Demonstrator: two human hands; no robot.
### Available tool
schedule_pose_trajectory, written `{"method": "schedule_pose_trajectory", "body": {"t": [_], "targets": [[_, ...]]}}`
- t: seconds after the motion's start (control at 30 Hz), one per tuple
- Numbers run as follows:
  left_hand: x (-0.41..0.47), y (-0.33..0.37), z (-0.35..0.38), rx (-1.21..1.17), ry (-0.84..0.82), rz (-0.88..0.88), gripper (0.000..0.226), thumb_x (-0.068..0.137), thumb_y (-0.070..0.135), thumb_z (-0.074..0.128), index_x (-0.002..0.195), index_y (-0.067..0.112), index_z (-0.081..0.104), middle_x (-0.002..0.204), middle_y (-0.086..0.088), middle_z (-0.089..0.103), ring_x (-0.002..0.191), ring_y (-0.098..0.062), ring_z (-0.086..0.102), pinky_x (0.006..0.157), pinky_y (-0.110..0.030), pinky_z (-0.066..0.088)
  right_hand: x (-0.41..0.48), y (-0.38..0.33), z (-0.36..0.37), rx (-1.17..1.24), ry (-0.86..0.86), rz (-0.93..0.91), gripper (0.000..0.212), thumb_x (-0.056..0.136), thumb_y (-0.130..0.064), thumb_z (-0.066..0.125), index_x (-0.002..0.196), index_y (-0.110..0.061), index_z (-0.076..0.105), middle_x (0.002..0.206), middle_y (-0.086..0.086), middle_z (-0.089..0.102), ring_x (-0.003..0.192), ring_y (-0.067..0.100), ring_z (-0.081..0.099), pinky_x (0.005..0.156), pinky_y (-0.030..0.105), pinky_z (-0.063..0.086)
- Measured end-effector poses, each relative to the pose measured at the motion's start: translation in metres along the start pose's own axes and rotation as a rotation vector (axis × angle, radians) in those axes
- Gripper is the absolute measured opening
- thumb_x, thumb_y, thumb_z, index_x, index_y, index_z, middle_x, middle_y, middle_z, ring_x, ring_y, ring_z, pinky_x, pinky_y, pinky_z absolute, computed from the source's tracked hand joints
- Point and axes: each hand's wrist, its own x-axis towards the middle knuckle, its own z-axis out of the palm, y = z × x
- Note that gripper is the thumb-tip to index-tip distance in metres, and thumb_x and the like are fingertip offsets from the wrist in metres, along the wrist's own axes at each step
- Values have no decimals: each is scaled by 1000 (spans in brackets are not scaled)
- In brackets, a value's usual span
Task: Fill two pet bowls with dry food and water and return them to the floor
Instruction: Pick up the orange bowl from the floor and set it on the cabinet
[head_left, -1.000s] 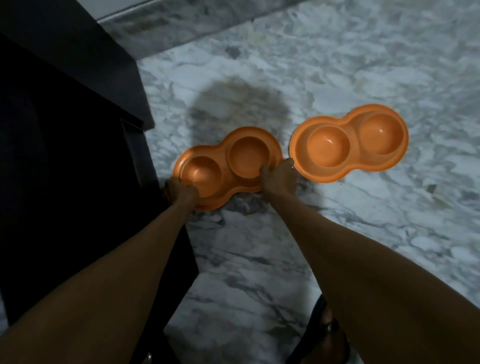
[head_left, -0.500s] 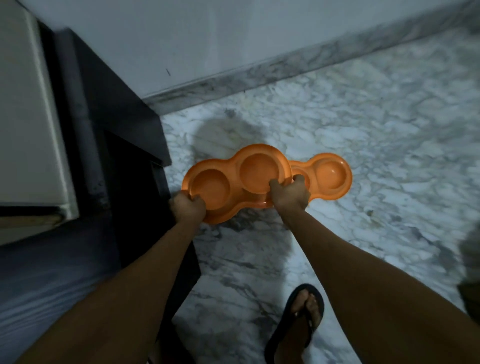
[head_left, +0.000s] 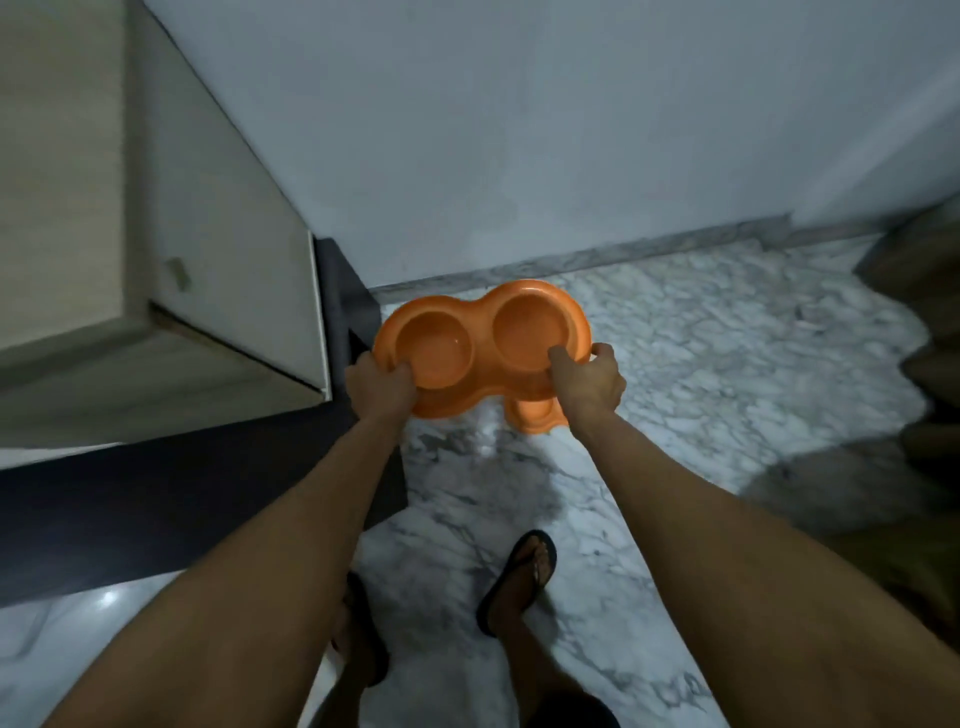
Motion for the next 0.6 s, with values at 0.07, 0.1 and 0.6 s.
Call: {"method": "schedule_pose_trajectory", "body": {"t": [0.07,0.1,0.6], "targets": [[-22,20,-34,-38,22,67,9,82,15,56,77,8,57,88,-16,61,82,-33,60,70,-38,49,-33,-16,-14,24,3,-25,65,78,-43,66,133,-11,49,120,18,59,114,37,54,96,49,47],[-31,25,-51,-59,30,86,8,82,16,56,77,10,56,89,-17,62,83,-34,61,72,-40,51,-50,-22,-19,37,5,-37,66,78,-42,65,133,-12,48,121,17,58,114,36,54,95,49,47],[-83,-53,-331,-273,156,167,35,82,34,69,104,6,66,109,-15,63,100,-33,63,89,-46,53,-341,-53,33,174,65,-240,47,78,-41,64,115,-14,55,108,11,60,101,32,55,91,46,47]]}}
